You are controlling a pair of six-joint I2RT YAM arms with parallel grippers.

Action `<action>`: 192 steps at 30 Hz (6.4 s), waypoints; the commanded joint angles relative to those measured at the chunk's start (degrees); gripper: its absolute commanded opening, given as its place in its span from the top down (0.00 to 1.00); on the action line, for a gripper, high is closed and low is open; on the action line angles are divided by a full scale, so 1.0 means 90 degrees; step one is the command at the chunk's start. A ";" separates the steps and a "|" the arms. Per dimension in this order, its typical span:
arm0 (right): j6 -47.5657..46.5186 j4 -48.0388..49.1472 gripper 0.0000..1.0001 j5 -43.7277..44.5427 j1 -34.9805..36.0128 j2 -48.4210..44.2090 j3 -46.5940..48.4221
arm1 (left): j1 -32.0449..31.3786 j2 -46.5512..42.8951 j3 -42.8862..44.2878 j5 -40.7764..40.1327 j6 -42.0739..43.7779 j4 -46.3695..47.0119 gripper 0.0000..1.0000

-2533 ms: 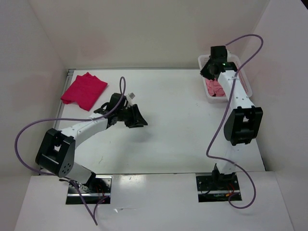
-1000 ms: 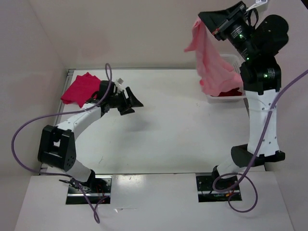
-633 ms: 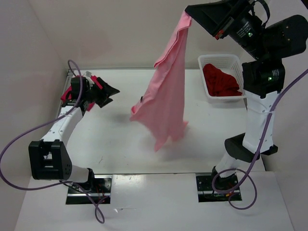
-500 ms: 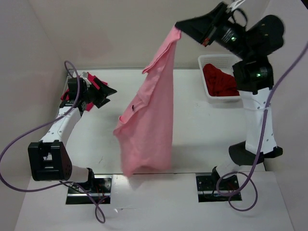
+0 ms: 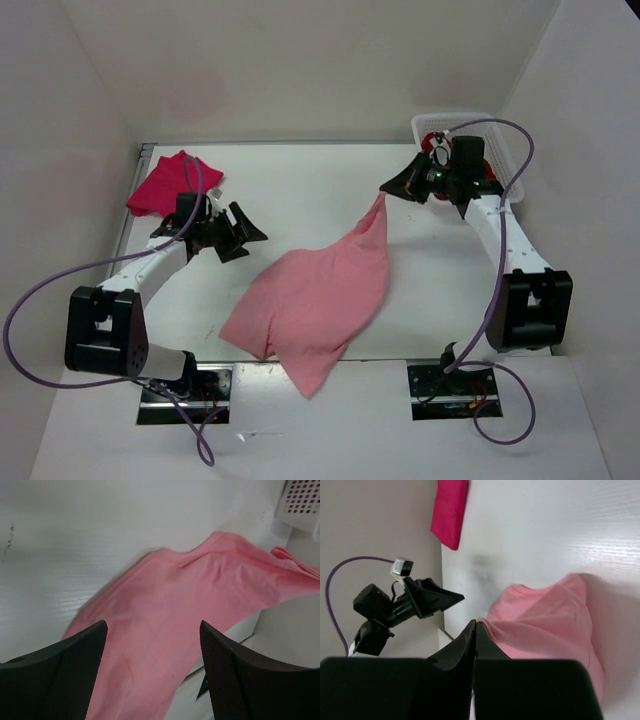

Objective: Fold and stack the t-shirts
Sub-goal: Move the tshirt to the center of the board, then flatten out the tshirt

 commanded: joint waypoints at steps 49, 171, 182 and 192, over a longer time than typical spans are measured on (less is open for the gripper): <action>0.0111 0.0390 0.31 0.3162 0.4343 0.2998 0.1586 | -0.0260 -0.1190 0.2182 0.1624 -0.3445 0.1300 0.10; -0.1383 -0.0939 1.00 0.2788 0.0662 -0.2112 -0.1625 | 0.1518 0.1972 0.7828 -0.0427 -0.0007 -0.1095 1.00; -0.1442 -0.1329 1.00 0.3514 0.0544 -0.0869 -0.1627 | 0.0219 0.4385 0.7270 -0.1374 0.0667 -0.1056 1.00; -0.1442 -0.1622 1.00 0.3709 0.0544 -0.0635 -0.1549 | 0.0082 0.4135 0.6914 -0.1792 0.1028 -0.1251 0.23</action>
